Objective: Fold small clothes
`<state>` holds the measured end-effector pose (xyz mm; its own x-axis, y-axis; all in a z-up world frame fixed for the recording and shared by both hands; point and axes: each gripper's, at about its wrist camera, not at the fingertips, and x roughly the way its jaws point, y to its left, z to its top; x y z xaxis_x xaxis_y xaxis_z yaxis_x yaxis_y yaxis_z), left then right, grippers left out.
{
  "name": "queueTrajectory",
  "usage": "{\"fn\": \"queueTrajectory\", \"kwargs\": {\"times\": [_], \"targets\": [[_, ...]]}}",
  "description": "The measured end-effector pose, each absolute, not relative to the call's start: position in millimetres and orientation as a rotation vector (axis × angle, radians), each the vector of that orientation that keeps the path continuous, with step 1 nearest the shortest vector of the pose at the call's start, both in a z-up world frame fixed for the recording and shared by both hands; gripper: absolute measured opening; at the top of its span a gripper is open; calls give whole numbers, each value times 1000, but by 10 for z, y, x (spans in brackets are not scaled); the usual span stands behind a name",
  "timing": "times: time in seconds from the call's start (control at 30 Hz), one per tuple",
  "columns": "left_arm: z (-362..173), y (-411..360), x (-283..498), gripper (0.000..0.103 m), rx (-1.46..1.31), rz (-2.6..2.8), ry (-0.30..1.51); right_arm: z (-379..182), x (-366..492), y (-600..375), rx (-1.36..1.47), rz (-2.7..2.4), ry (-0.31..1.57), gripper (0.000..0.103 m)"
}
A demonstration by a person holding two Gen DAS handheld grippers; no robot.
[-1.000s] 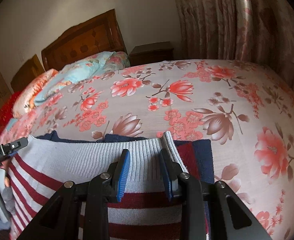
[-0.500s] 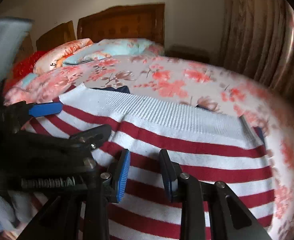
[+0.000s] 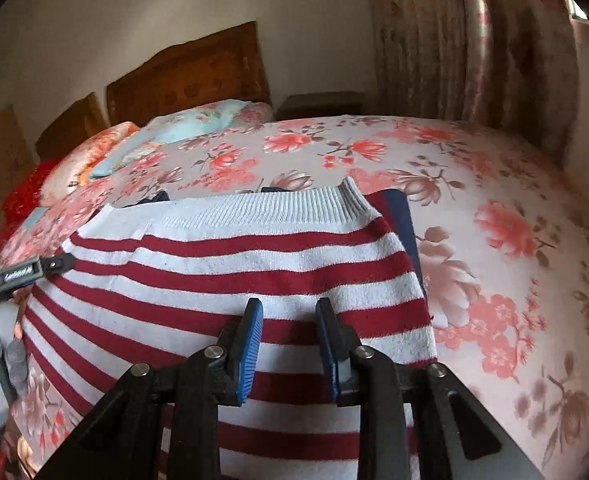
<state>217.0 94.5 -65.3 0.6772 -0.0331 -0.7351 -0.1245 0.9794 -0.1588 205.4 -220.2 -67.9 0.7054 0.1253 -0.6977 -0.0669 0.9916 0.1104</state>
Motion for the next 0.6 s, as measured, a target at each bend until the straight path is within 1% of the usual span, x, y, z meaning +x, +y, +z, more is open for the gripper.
{"fn": "queueTrajectory", "kwargs": {"times": [0.07,0.13,0.2,0.27,0.33,0.4,0.6], "targets": [[-523,651,2029,103,-182,-34,783,-630,2025,-2009,67,141,770,28],[-440,279,1927,103,-87,-114,761,-630,1974,-1699,-2,216,790,28],[-484,-19,1909,103,8,-176,791,-709,1921,-1336,-123,282,826,28],[-562,-95,1917,103,52,-165,805,-787,1865,-1138,-219,291,823,28],[-648,1,1952,103,27,-158,843,-817,1840,-1124,-256,287,803,28],[-629,175,1958,103,-34,-138,833,-807,1864,-1250,-222,279,810,28],[-651,610,1815,103,-20,-47,824,-761,1799,-1856,-143,171,816,28]]}}
